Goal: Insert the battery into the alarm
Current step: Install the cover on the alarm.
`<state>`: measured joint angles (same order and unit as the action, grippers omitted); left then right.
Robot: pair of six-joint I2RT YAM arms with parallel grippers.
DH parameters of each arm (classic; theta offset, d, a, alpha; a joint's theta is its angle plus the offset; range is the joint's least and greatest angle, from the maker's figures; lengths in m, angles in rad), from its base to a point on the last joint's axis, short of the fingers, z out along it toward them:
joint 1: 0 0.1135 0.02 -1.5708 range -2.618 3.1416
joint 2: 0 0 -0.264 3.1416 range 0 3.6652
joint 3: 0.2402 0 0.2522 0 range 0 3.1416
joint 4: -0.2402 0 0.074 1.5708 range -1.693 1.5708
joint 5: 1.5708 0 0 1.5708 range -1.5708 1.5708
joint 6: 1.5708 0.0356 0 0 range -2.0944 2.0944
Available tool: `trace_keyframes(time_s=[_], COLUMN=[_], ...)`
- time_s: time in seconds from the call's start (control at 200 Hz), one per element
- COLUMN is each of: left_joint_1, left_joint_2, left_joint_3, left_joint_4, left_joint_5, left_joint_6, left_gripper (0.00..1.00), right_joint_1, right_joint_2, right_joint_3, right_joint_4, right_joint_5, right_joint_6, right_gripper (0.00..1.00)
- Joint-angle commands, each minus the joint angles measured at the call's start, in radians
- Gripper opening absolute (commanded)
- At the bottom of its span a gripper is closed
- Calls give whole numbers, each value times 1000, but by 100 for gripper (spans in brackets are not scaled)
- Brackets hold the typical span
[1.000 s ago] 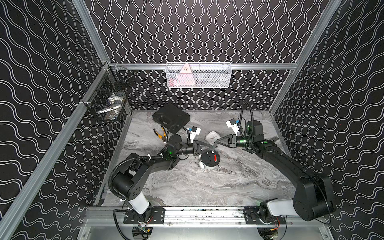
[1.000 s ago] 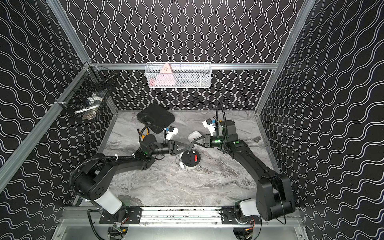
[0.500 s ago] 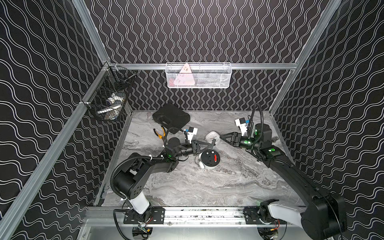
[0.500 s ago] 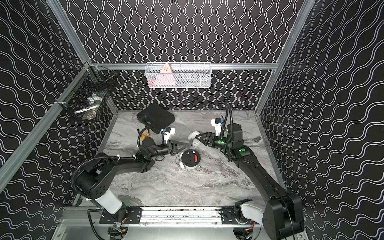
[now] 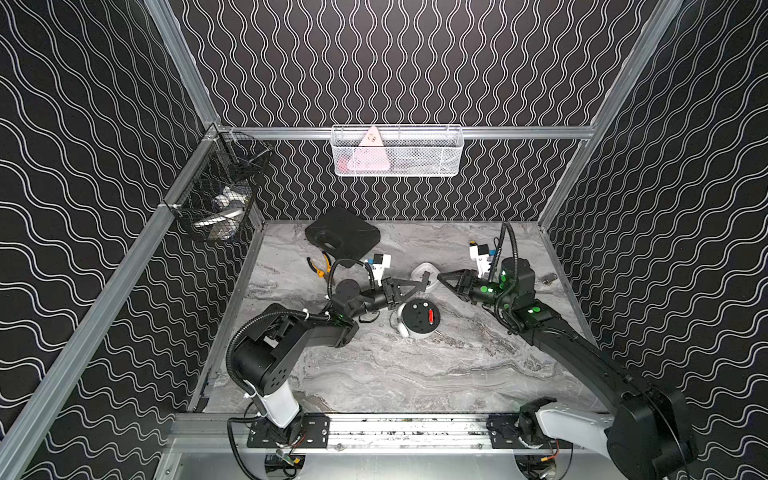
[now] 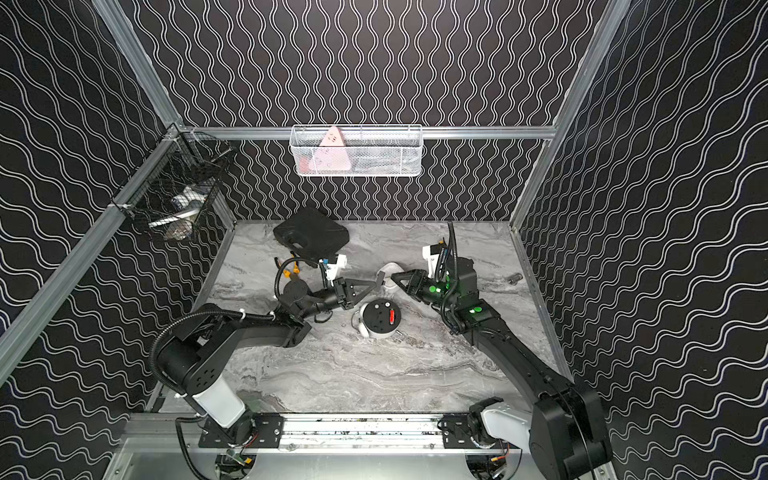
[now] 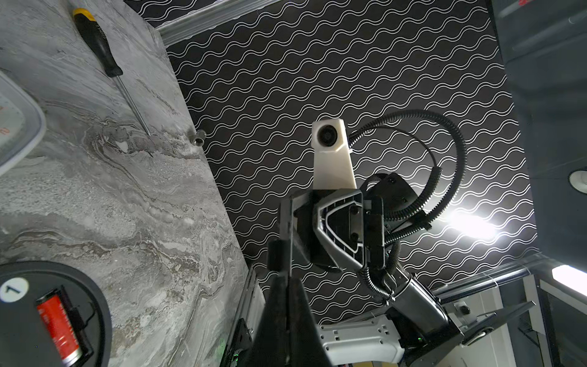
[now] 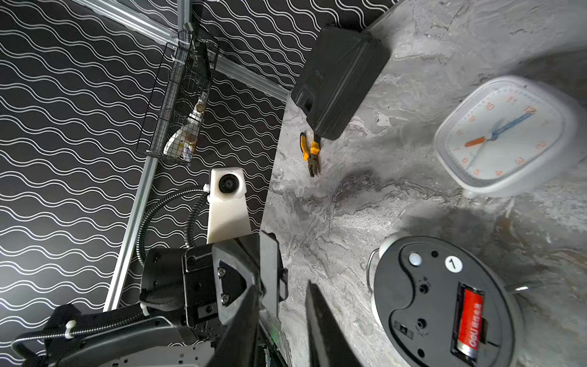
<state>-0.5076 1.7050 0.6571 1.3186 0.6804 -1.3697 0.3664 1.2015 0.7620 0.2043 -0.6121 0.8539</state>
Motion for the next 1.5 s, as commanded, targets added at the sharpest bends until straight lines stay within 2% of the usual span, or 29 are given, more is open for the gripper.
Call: trace_keyframes(time_s=[0.0,0.195,0.27,0.365,0.52,0.786,1.071,1.496], left_joint_1=[-4,-7,-6,-5,-7,-6,-7,-6], left_joint_2=[8,19,23,31,37,52,63,96], left_joint_3=[5,8,13,16,17,22,22,35], left_joint_4=[80,105,107,124,140,173,184,220], left_joint_5=[-6,-13,-12,-13,-22,-32,-30,-14], left_joint_6=[-32,-57,-63,-80,-103,-143,-167,-229], left_gripper=[0,0,0,0,0,0,0,0], right_joint_1=[11,24,25,26,25,25,25,26], right_joint_2=[17,27,29,36,39,79,74,67], right_joint_3=[11,4,-2,-2,-3,-2,-7,-17], right_joint_4=[81,96,93,82,84,153,188,227], right_joint_5=[-28,-26,-9,6,10,-65,-84,-98], right_joint_6=[25,30,27,22,19,56,76,94], right_gripper=[26,26,31,31,29,23,13,11])
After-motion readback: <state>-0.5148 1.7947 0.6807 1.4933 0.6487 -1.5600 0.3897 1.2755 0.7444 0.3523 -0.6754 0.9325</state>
